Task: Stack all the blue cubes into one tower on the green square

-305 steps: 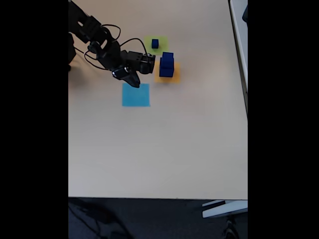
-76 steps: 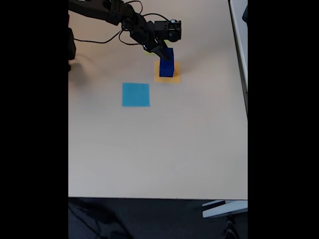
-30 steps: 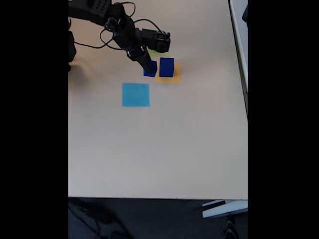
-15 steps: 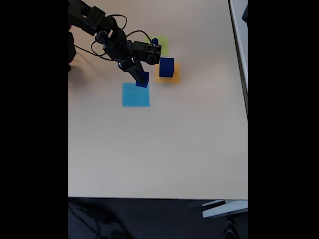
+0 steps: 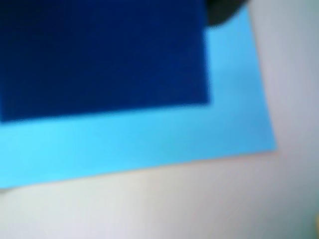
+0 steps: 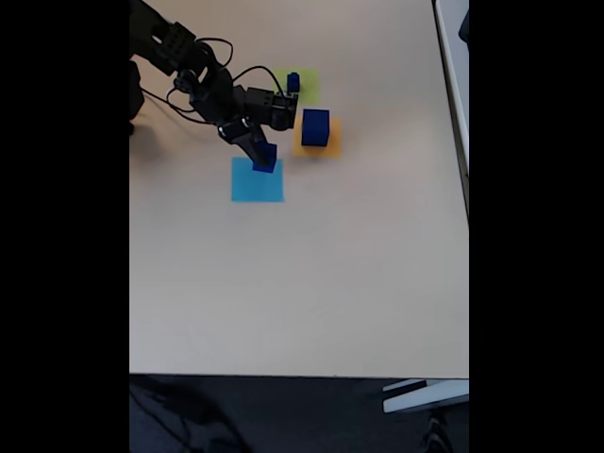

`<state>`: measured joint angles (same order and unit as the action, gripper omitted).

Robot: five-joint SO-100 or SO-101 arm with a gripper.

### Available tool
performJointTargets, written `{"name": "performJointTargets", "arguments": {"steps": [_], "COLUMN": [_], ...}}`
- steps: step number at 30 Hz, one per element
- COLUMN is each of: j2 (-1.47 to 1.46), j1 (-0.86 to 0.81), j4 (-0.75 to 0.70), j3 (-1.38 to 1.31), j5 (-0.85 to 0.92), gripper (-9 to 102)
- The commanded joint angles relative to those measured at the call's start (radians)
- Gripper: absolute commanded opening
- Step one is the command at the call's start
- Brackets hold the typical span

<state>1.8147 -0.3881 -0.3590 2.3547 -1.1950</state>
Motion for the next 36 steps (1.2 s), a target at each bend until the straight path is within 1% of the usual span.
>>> {"name": "performJointTargets", "arguments": {"steps": [1,6,12,23,26,36], "j2": [0.061,0.060,0.060,0.057,0.054,0.041], "j1": [-0.012,-0.025,-0.028,-0.041,-0.044,-0.048], "j4": [0.043,0.072,0.115,0.129,0.158,0.192], "j3": [0.003,0.023,0.052,0.075,0.092,0.092], "j5": [0.003,0.000,-0.044,-0.104,-0.106,-0.095], "gripper": [11,11,12,12,12,12]}}
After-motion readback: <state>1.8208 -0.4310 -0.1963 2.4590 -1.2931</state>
